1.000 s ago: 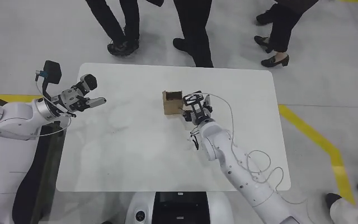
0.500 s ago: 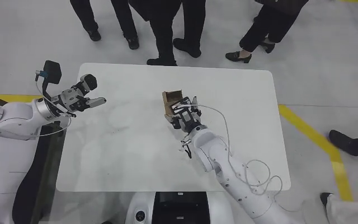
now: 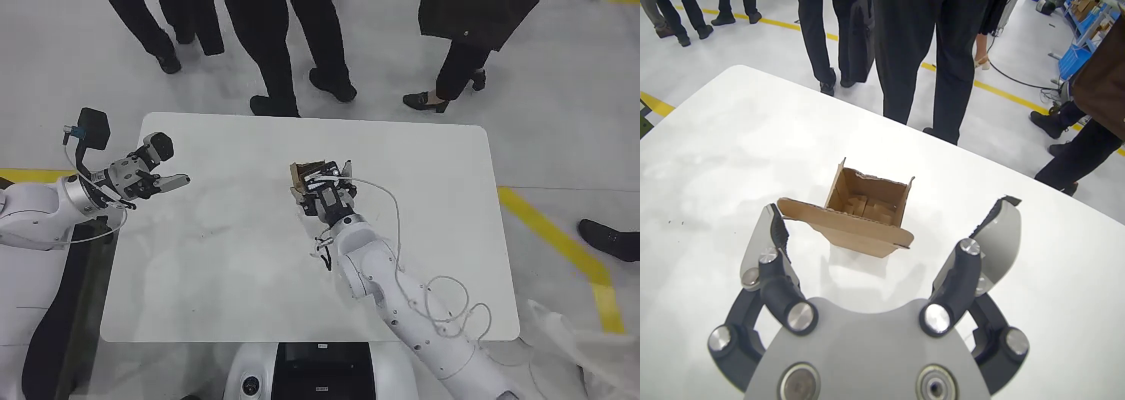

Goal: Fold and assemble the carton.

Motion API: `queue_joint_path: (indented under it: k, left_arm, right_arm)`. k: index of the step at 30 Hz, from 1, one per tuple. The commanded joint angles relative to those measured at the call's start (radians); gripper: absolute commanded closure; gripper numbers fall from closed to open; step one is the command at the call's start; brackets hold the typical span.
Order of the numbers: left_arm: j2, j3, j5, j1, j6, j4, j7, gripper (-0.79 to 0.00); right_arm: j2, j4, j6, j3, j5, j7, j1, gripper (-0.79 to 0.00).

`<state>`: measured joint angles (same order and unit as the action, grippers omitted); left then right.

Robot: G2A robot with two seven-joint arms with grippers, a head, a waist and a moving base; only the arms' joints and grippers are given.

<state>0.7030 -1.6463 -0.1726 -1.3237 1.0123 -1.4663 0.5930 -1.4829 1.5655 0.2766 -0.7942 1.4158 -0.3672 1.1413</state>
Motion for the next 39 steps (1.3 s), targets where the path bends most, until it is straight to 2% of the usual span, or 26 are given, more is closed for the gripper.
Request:
queue_joint_path:
  k: [1, 12, 17, 21, 32, 39]
  left_arm:
    - [0.0, 0.0, 0.0, 0.0, 0.0, 0.0, 0.0, -0.785]
    - [0.0, 0.0, 0.0, 0.0, 0.0, 0.0, 0.0, -0.785]
    - [0.0, 0.0, 0.0, 0.0, 0.0, 0.0, 0.0, -0.785]
    - [0.0, 0.0, 0.0, 0.0, 0.0, 0.0, 0.0, -0.785]
    - [0.0, 0.0, 0.0, 0.0, 0.0, 0.0, 0.0, -0.785]
    - [0.0, 0.0, 0.0, 0.0, 0.0, 0.0, 0.0, -0.785]
  right_arm:
    - [-0.001, 0.001, 0.007, -0.001, 0.007, 0.004, 0.01, -0.785]
    - [0.025, 0.107, 0.066, -0.113, 0.115, -0.017, 0.149, -0.785]
    - [0.032, 0.159, -0.04, -0.131, 0.075, -0.014, 0.189, -0.785]
    - [0.022, 0.125, -0.081, -0.102, 0.053, 0.0, 0.157, -0.785]
    - [-0.025, -0.005, -0.062, -0.03, -0.065, 0.155, 0.062, -0.785]
    - [-0.042, -0.045, 0.042, -0.037, -0.053, 0.164, 0.042, -0.785]
